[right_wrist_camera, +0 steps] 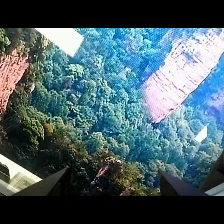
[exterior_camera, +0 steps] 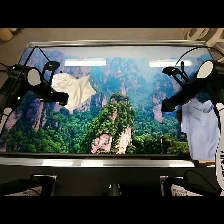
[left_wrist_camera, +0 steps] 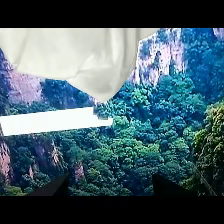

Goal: Fold the shirts.

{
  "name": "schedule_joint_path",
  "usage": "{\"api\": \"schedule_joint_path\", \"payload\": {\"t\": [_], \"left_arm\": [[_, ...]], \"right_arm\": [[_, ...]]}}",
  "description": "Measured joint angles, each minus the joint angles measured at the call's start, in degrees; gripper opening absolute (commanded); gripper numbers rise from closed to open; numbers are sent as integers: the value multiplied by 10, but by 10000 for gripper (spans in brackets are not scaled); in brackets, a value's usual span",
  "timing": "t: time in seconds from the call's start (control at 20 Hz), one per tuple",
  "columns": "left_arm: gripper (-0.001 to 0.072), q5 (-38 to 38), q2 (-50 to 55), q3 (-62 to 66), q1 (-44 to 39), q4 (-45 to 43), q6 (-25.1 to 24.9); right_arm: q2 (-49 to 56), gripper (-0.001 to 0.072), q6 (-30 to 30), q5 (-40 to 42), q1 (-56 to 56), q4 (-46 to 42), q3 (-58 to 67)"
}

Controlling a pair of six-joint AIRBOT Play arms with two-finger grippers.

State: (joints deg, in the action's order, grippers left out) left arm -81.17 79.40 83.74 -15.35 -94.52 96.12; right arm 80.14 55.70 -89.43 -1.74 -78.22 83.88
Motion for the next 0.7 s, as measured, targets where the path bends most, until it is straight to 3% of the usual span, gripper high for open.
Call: {"api": "schedule_joint_path", "payload": {"t": [0.7], "left_arm": [[620,0,0,0,0,0,-5]], "right_arm": [[0,552,0,0,0,0,0]]}}
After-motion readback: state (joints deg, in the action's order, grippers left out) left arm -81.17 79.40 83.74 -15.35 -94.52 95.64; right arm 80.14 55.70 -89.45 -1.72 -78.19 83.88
